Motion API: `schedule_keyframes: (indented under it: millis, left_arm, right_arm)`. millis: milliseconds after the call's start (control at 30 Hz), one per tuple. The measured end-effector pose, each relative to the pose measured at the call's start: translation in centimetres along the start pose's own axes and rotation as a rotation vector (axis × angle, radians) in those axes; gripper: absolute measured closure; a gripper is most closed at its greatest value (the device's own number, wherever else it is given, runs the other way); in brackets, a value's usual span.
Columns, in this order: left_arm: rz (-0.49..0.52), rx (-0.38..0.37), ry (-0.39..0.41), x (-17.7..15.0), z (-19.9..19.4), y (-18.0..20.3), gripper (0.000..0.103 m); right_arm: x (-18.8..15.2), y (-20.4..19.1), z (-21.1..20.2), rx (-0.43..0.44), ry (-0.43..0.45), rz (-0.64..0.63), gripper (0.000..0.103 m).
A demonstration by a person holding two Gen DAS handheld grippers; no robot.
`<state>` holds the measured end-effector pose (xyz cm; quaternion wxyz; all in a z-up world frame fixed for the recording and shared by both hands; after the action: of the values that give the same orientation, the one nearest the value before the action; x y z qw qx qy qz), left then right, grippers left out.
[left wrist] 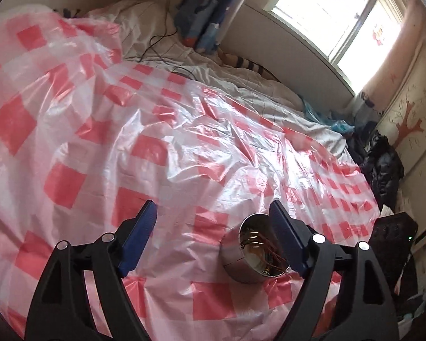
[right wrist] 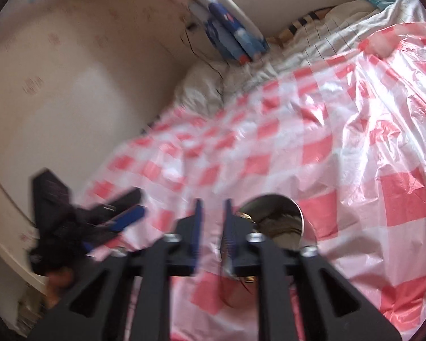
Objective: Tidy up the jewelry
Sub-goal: 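Carry the bracelet over the silver tin and open the right gripper, then lower the left gripper onto the black braided bracelet and close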
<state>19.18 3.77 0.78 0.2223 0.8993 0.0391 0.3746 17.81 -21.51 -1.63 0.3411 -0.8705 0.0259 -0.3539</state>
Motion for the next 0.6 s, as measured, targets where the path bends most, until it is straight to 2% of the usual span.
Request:
schedule_keyframes:
  millis: [133,367,500,600]
  left_arm:
    - [0.026,0.018,-0.033,-2.0,-1.2,-0.6,0.025]
    - [0.104,-0.019,-0.139,-7.2,-3.3,-0.3,0.023]
    - [0.149,-0.044,-0.218,-10.2,-3.5,0.2,0.023]
    - [0.140,-0.065,-0.255,-11.6,-3.5,0.2,0.023]
  right_arm:
    - [-0.9,0.5,-2.5,-0.021,0.031,0.013,0.063]
    - [-5.7,1.4,-9.8,-0.095,0.045,0.032,0.038]
    - [-9.3,2.2,-12.0,-0.051,0.023,0.126,0.038]
    - [-11.2,1.0,-12.1,-0.028,-0.017,0.094,0.038]
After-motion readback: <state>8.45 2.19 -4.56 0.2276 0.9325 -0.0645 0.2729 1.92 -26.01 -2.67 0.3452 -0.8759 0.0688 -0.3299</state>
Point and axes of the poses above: each gripper's, at about its wrist camera, not at the fingertips, and z roughly the way its jaws point, y to its right, x to its top, the point moved 2 cm from there along z, roughly the way its jaws point, and after that the axes turned 3 degrees about z, right-handed, at the moved point
